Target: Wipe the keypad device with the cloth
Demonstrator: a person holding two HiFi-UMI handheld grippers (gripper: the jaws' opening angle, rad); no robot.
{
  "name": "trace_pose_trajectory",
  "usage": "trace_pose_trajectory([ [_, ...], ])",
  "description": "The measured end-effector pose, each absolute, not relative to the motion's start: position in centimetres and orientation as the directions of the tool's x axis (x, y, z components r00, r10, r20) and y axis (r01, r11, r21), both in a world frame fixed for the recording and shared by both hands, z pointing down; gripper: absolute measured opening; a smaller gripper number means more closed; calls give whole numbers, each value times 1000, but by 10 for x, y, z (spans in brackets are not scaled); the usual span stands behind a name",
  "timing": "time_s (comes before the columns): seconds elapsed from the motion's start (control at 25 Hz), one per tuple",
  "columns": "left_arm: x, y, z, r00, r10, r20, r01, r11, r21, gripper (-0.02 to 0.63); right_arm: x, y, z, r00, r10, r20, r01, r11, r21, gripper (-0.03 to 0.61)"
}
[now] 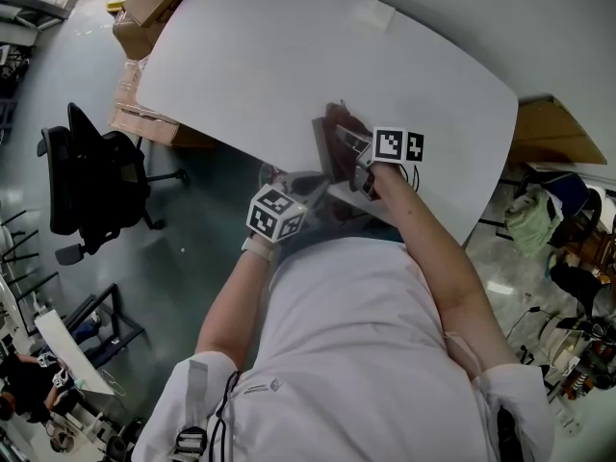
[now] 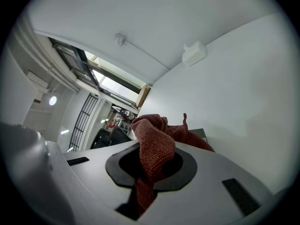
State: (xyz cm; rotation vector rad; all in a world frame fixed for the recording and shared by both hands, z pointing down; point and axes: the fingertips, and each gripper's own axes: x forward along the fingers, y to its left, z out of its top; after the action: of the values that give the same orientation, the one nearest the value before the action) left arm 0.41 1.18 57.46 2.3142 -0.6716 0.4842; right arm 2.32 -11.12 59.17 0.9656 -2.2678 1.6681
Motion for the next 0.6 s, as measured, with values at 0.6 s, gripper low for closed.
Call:
trace_pose_trajectory([
  [0.6, 3, 13, 575, 804, -318, 502, -571, -651, 500, 11, 66, -111, 633, -701, -431, 569, -654, 70, -753, 54],
])
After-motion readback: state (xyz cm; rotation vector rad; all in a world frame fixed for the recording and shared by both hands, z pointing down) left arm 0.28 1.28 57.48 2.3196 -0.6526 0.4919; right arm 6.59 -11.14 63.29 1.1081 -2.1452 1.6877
